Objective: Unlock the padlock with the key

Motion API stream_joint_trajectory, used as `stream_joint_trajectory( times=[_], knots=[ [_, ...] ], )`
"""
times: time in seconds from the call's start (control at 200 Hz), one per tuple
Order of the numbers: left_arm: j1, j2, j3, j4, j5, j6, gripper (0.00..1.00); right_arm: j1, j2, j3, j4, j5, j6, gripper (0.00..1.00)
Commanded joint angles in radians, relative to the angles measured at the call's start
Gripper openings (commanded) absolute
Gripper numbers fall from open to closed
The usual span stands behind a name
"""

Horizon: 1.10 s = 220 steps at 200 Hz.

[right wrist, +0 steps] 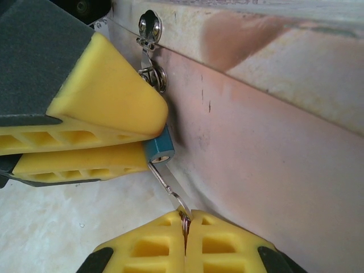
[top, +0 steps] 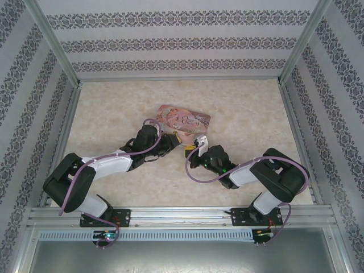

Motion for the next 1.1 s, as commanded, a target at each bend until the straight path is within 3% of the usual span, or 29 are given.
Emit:
stream_joint_trajectory(
  times=[0.0,1.094],
  knots=[
    [-0.033,0.006,0.007,0.068,0.102,-0.016,0.2,-0.013,0.001,0.025,0.062,0.051,0.027,0.0],
    [-0.034,0.019,0.012,0.079,0.099,-0.022,0.2,-0.026,-0.015,-0.02,0.061,0.055,0.044,0.0]
  ],
)
